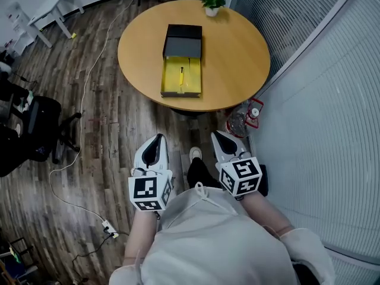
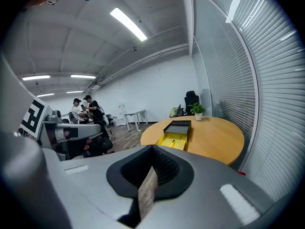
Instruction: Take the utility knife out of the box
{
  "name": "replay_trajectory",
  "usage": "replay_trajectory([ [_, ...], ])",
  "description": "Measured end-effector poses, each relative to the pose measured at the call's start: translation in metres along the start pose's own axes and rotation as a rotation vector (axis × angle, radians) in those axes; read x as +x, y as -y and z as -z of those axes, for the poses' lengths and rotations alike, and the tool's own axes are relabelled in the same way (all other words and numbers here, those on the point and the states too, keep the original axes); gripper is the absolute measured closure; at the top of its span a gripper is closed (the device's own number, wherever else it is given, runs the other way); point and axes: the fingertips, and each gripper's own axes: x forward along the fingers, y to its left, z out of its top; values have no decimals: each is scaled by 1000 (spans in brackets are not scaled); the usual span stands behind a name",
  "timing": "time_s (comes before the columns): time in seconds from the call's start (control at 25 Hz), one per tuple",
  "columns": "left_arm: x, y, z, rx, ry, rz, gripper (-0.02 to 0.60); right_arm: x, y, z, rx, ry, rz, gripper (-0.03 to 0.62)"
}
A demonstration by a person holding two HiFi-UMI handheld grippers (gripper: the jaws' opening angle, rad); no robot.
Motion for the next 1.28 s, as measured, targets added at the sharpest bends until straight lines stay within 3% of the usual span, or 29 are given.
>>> replay_trajectory([
  [0.24, 104, -33, -35, 23, -5, -25, 575, 97, 59, -56, -19, 7, -15, 594],
  [0.52, 225, -55, -44, 26, -59, -35, 575, 183, 125, -93, -27, -20, -8, 594],
  [0.92, 347, -82, 9, -51, -244, 10, 575, 258, 178, -79, -14, -93, 87, 594],
  [1.28, 436, -94, 73, -16, -476, 161, 575, 315, 199, -65, 34, -132, 173, 593],
])
